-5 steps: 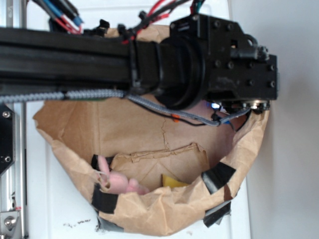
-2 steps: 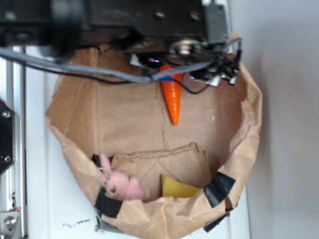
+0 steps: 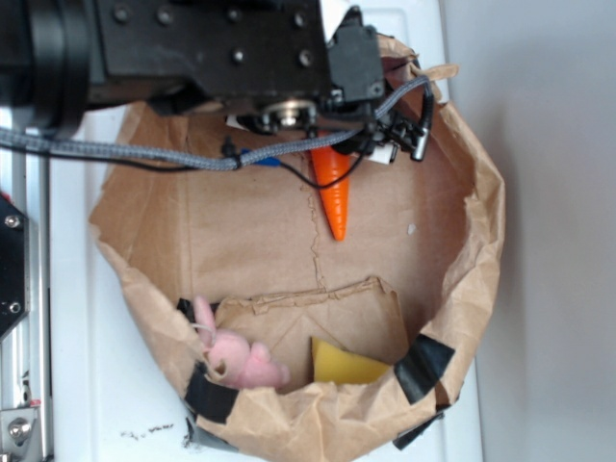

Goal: Grab the carrot.

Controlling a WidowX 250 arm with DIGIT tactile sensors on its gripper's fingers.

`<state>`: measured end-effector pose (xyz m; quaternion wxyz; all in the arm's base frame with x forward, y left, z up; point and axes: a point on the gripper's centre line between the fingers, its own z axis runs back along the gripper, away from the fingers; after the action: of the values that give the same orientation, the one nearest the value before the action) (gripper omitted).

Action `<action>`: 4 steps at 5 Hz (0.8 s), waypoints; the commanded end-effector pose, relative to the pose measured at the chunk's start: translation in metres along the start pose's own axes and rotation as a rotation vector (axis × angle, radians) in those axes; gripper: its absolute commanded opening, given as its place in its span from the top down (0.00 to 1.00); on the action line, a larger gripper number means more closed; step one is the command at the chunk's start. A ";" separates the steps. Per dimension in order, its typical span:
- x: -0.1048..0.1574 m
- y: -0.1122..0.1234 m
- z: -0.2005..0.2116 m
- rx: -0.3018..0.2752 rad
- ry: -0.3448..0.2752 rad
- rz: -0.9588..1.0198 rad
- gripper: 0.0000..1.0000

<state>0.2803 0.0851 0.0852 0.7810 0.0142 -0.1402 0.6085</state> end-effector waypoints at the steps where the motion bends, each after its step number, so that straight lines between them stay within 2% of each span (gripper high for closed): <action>1: -0.011 -0.003 -0.029 -0.013 -0.070 -0.044 0.00; 2: -0.017 -0.005 -0.056 -0.033 -0.129 -0.048 0.00; 3: -0.017 -0.009 -0.064 -0.023 -0.159 -0.023 0.21; 4: -0.016 -0.013 -0.052 -0.019 -0.131 -0.006 1.00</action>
<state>0.2944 0.0681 0.0204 0.7767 0.0674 -0.1764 0.6009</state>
